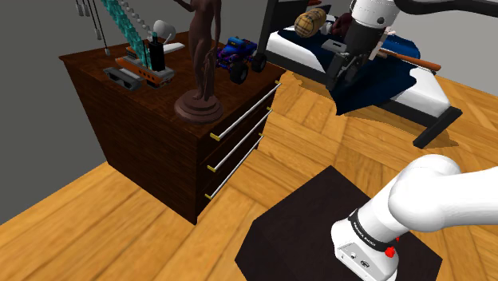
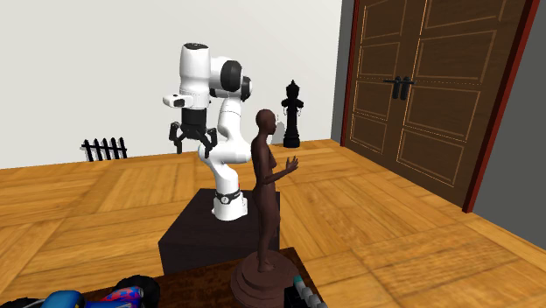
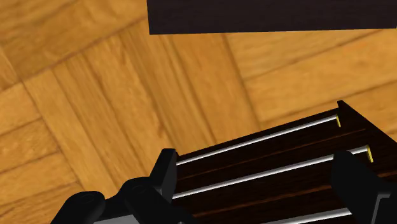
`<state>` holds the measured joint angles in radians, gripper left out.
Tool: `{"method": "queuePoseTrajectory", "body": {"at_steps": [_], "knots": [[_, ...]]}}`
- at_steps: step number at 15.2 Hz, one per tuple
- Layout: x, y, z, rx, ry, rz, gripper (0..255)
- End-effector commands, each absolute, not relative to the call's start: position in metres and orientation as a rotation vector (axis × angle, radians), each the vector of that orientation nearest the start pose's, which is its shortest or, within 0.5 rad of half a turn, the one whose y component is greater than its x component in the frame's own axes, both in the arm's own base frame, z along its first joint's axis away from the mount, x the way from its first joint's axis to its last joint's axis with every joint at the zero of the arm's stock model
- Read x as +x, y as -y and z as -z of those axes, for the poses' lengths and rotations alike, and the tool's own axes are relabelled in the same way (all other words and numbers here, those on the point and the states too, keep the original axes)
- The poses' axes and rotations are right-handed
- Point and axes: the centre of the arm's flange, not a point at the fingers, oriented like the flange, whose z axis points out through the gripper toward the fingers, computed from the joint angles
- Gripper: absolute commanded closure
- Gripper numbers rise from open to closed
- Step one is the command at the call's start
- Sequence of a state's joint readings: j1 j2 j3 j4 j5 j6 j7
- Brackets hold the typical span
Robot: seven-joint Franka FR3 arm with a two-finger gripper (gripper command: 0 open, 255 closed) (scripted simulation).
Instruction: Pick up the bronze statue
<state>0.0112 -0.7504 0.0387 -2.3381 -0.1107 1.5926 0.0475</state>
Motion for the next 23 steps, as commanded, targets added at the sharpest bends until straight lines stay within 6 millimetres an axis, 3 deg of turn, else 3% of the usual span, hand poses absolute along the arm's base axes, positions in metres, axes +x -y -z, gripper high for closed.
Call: {"method": "queuePoseTrajectory", "body": {"at_steps": [1,12,23], "knots": [[0.319,-0.008,-0.591,-3.278,-0.009,0.017,0],[0.374,-0.123,-0.562,-3.232,-0.24,0.313,0],[0.447,-0.231,-0.549,-3.142,-0.464,0.6,0]]}}
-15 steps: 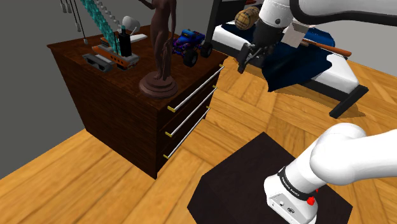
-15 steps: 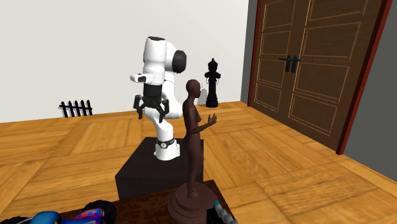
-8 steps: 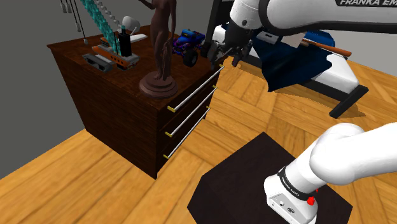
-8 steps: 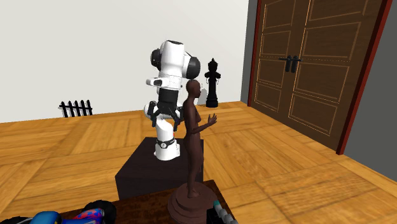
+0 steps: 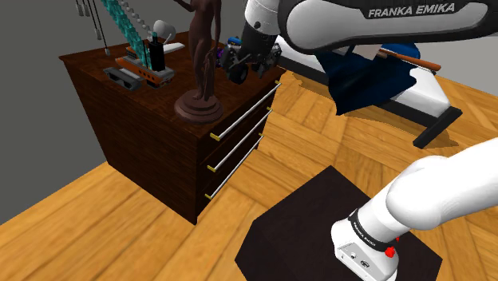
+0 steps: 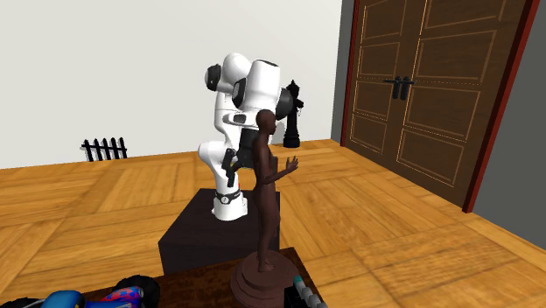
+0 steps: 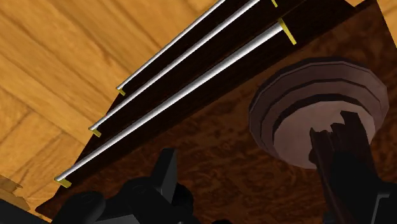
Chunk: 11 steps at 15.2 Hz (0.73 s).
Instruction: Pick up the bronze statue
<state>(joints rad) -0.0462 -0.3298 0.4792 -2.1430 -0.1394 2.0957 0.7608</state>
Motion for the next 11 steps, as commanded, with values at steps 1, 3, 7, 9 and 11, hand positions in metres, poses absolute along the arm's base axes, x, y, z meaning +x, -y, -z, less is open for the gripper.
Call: {"method": "queuePoseTrajectory", "body": {"at_steps": [1,3,7,9,11], "knots": [[0.455,-0.241,-0.549,-3.132,-0.483,0.626,0],[0.47,-0.259,-0.548,-3.111,-0.523,0.676,0],[0.496,-0.288,-0.549,-3.072,-0.587,0.759,0],[0.496,-0.288,-0.538,-3.072,-0.587,0.759,0],[0.496,-0.288,-0.528,-3.072,-0.587,0.759,0]]}}
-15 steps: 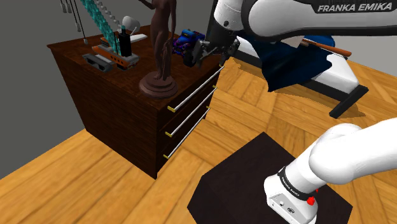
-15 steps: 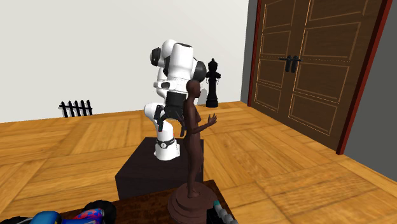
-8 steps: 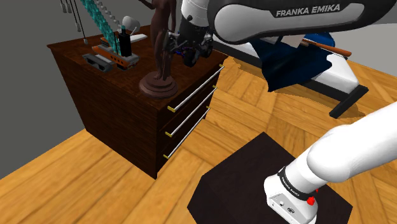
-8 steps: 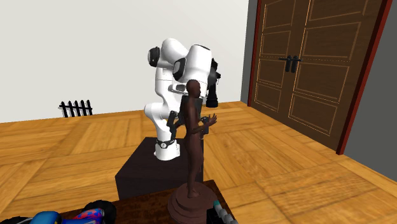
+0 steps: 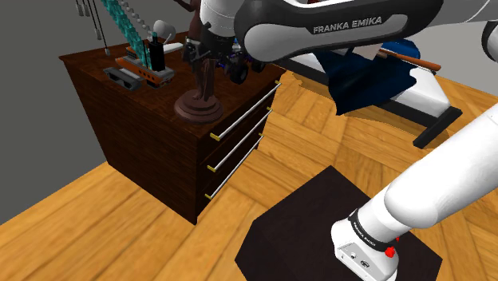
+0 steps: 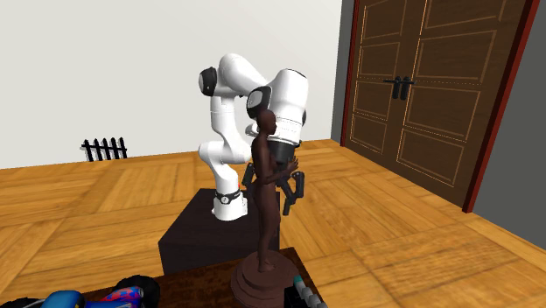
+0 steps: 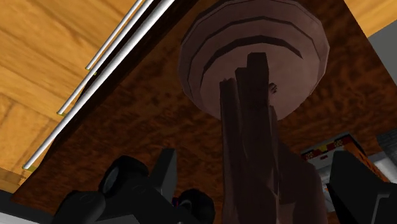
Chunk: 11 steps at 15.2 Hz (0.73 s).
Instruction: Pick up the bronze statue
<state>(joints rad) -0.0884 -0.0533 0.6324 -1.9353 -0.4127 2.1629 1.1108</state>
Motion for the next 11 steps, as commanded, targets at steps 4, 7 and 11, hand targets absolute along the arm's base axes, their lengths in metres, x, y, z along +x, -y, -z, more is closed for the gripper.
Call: {"method": "queuePoseTrajectory", "body": {"at_steps": [4,7,11], "knots": [[0.496,-0.288,-0.509,-3.072,-0.587,0.759,0],[0.496,-0.288,-0.51,-3.072,-0.587,0.759,255],[0.496,-0.288,-0.51,-3.072,-0.587,0.759,255]]}}
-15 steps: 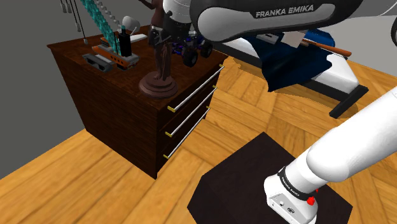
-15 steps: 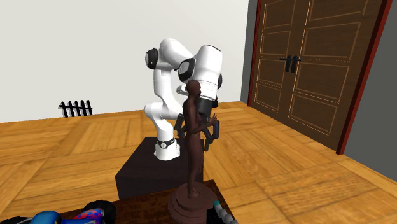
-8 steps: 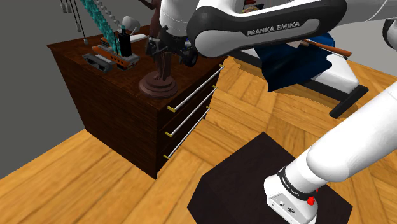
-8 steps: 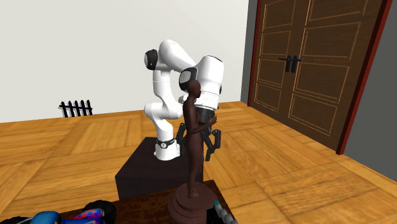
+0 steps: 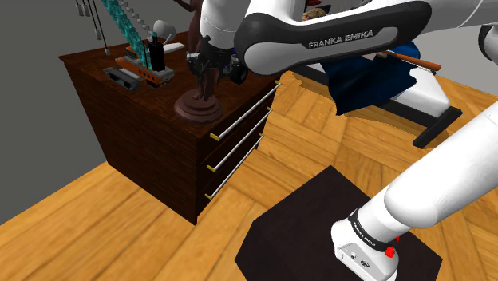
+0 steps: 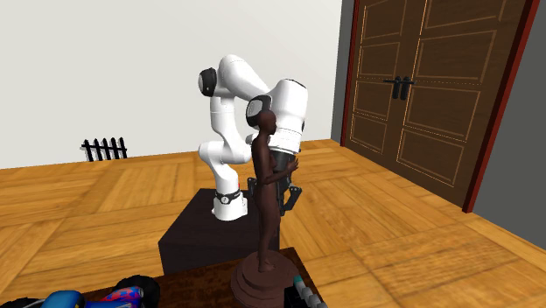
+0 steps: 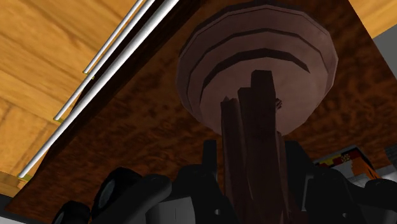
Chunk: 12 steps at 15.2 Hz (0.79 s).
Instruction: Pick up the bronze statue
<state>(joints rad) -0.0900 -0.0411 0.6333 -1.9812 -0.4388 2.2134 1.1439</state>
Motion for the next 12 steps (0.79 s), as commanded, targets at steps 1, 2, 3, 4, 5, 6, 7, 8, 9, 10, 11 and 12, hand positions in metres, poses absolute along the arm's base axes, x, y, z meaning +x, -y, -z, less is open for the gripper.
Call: {"method": "queuePoseTrajectory", "body": {"at_steps": [1,2,3,4,5,6,7,8,9,10,11,12], "knots": [[0.496,-0.288,-0.51,-3.072,-0.587,0.759,255],[0.496,-0.288,-0.51,-3.072,-0.587,0.759,255],[0.496,-0.288,-0.51,-3.072,-0.587,0.759,255],[0.496,-0.288,-0.509,-3.072,-0.587,0.759,255],[0.496,-0.288,-0.514,-3.072,-0.587,0.759,255],[0.496,-0.288,-0.52,-3.072,-0.587,0.759,255],[0.496,-0.288,-0.525,-3.072,-0.587,0.759,255],[0.496,-0.288,-0.53,-3.072,-0.587,0.759,255],[0.496,-0.288,-0.535,-3.072,-0.587,0.759,255],[0.496,-0.288,-0.541,-3.072,-0.587,0.759,255],[0.496,-0.288,-0.546,-3.072,-0.587,0.759,255],[0.496,-0.288,-0.551,-3.072,-0.587,0.759,255]]}}
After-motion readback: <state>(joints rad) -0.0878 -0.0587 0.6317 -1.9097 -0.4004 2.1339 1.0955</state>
